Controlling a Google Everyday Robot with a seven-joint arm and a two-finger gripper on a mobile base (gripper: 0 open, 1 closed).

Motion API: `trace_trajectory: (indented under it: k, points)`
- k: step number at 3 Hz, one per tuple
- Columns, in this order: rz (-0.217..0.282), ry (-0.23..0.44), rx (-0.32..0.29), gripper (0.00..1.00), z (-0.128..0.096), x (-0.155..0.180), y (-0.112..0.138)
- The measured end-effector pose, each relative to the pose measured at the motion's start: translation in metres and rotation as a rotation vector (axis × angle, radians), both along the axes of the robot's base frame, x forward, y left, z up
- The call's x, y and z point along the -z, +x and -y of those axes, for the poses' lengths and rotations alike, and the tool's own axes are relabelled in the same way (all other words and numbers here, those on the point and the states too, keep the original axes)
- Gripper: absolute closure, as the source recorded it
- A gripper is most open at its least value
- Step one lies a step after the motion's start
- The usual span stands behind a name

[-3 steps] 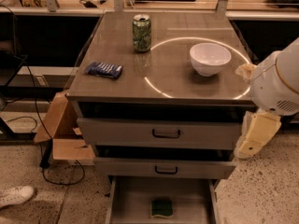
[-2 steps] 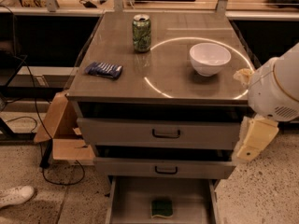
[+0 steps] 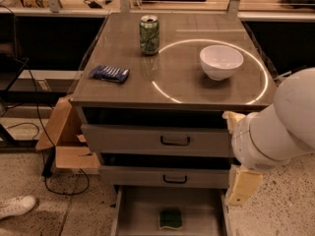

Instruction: Pick sponge from bottom drawer and place on counter

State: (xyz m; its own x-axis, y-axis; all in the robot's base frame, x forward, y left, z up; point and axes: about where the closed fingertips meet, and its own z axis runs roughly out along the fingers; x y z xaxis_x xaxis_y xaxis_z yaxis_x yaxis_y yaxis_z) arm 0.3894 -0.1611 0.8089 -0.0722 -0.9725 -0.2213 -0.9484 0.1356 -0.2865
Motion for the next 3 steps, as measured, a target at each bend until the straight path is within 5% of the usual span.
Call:
trace_trajectory:
  k: [1,3]
  points:
    - [-0.004,-0.001,-0.003,0.00,-0.001,0.003,-0.001]
    - [-0.030,-0.044,-0.142,0.00,-0.029,0.040,-0.035]
